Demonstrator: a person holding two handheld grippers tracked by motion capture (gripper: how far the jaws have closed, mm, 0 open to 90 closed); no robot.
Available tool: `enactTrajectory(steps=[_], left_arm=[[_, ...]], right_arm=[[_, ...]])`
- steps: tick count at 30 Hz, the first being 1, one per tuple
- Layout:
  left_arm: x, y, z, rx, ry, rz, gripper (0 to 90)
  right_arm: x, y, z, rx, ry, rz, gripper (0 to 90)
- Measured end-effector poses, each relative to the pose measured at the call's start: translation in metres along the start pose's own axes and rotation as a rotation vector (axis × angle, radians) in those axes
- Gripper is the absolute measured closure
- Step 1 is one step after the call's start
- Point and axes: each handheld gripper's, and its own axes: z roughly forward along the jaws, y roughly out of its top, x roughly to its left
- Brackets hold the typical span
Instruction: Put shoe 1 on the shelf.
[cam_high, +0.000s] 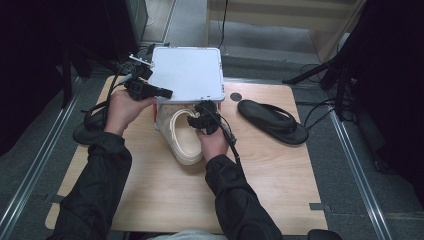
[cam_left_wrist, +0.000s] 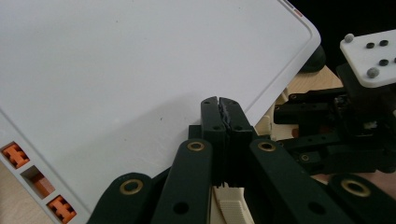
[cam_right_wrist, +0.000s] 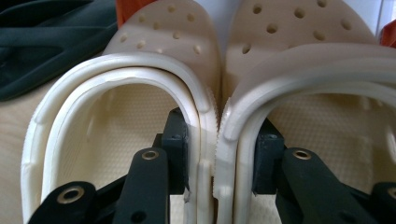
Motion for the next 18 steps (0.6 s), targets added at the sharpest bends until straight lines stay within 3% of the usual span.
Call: enactTrajectory(steps=[7, 12, 18], left_arm=[[0.000, 0.000, 0.000, -0.001, -0.004, 0.000, 90.0], [0.002, 0.000, 0.000, -0.005, -0.009, -0.008, 90.0], [0.000, 0.000, 0.000, -0.001, -0.002, -0.004, 90.0]], right_arm=[[-0.001, -0.001, 0.012, -0.009, -0.031, 0.045, 65.9], [0.001, -0.001, 0.019, -0.015, -0.055, 0.034, 65.5], [0.001, -0.001, 0.022, -0.015, -0.044, 0.037, 61.5]])
